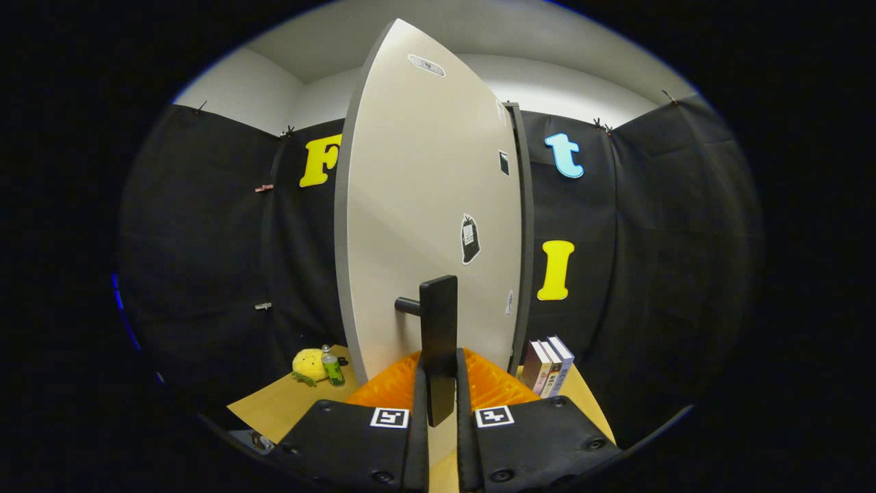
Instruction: Open the shoe cabinet door, grab the shoes and put them into the shoe cabinet, then close the shoe cabinet door.
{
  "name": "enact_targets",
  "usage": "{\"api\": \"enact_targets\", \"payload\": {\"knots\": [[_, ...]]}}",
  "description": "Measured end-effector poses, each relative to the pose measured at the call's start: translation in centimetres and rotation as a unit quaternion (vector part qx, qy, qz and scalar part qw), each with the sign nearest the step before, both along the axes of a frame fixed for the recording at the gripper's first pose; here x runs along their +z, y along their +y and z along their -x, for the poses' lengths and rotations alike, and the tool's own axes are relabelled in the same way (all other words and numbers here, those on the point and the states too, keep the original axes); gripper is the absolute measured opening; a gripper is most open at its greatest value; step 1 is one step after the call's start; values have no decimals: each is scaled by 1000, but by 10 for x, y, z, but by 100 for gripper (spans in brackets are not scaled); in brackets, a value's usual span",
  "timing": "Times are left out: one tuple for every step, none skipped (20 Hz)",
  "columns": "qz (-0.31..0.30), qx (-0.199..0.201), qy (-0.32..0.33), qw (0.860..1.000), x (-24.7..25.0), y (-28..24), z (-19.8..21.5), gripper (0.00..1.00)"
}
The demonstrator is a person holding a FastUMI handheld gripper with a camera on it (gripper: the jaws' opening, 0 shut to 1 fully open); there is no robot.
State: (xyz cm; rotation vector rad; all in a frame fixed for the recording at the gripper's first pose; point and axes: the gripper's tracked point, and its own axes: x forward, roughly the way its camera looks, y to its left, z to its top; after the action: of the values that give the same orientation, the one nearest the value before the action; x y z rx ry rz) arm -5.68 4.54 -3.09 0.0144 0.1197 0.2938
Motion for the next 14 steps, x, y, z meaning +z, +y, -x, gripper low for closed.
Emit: {"api": "enact_targets", "payload": {"knots": [[-3,4,3,1000,0,-11,1,20],[-8,6,7,1000,0,-22,0,20],[-14,4,9,1000,1,-33,-1,20],[-15,2,10,1000,1,-45,-3,20],[-11,-3,8,1000,0,-56,-5,20],[-4,-12,4,1000,0,-69,-7,20],[4,-26,0,1000,-1,-79,-10,20],[9,-40,-4,999,-1,-91,-15,16],[-4,-38,-8,999,0,-99,-15,12],[-18,-28,2,999,-3,-97,-11,11],[-22,-19,13,999,-10,-92,-4,12],[-21,-19,18,999,-15,-93,3,12],[-20,-18,18,999,-16,-97,8,15],[-17,-21,12,1000,-14,-100,13,17]]}}
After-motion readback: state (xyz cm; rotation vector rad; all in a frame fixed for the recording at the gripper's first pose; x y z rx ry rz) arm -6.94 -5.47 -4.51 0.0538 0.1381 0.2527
